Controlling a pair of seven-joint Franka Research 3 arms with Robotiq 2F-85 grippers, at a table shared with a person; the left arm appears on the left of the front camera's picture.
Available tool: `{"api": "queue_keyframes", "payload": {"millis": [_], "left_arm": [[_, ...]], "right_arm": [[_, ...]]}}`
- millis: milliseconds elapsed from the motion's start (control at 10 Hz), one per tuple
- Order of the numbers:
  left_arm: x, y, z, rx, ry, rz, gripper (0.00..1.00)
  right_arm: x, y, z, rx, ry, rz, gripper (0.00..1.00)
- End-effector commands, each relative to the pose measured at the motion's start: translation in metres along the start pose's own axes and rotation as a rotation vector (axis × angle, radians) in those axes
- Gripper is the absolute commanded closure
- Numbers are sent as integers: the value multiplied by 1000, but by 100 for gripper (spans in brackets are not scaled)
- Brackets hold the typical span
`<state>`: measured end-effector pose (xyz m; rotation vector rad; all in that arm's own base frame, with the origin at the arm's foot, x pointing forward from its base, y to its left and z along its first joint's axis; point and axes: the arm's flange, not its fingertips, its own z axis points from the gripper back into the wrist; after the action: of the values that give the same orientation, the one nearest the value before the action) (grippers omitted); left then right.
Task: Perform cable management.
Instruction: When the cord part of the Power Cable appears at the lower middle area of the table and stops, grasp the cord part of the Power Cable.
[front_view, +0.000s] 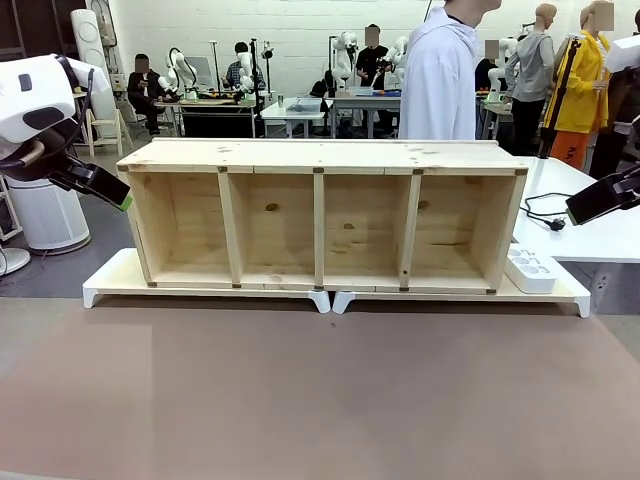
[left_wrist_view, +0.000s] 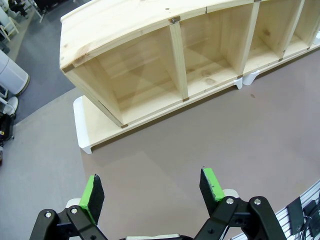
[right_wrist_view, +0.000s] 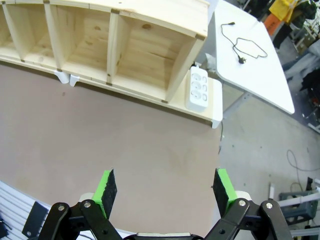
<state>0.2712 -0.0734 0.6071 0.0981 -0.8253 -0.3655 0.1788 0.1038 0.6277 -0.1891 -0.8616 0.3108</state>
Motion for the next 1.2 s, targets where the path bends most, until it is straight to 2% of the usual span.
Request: {"api": "queue_keyframes", "payload": {"millis": [0, 1100], "left_arm": [[1, 1, -1, 6, -8, -8, 0], [1, 1, -1, 6, -8, -8, 0]], "right_arm": [[0, -1, 1, -5, -3, -6, 0], [0, -1, 1, -5, -3, -6, 0]]}}
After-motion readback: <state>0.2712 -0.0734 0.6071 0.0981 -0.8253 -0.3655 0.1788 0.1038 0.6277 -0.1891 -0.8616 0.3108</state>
